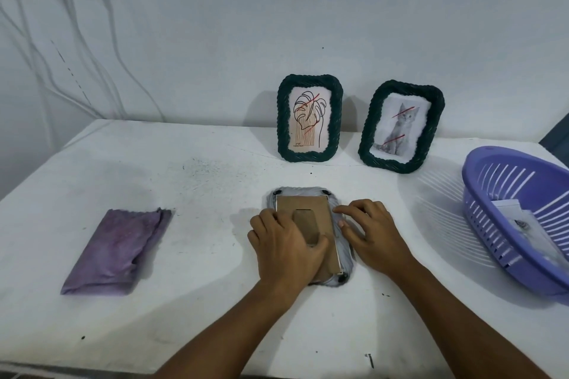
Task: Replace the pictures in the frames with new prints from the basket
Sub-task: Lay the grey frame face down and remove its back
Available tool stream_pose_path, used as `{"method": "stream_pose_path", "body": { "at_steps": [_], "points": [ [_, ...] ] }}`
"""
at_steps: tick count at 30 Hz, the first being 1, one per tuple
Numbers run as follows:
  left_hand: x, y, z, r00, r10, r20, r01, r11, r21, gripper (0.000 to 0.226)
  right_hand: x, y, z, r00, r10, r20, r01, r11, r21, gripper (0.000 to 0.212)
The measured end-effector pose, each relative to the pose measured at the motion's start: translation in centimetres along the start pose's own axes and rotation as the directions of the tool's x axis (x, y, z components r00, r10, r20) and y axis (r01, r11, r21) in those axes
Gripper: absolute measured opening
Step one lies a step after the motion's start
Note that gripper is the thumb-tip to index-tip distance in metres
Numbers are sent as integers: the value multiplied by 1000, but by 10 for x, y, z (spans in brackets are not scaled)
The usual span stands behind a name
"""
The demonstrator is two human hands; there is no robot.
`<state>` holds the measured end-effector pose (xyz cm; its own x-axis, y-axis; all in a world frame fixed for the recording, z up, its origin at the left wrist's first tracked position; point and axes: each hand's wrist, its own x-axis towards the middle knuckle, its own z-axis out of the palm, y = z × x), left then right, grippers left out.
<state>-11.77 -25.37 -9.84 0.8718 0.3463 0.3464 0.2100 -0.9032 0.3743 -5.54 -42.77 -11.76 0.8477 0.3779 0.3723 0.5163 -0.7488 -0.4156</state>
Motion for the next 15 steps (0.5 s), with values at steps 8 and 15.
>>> {"method": "stream_pose_path", "body": {
  "at_steps": [8,15],
  "points": [
    [0,1,0,995,-92,50,97,989,-110,72,0,-2,-2,999,19,39,-19,1000,-8,35],
    [0,1,-4,991,-117,68,129,967,-220,72,-2,-2,-3,998,25,55,-24,1000,-17,40]
  ]
}}
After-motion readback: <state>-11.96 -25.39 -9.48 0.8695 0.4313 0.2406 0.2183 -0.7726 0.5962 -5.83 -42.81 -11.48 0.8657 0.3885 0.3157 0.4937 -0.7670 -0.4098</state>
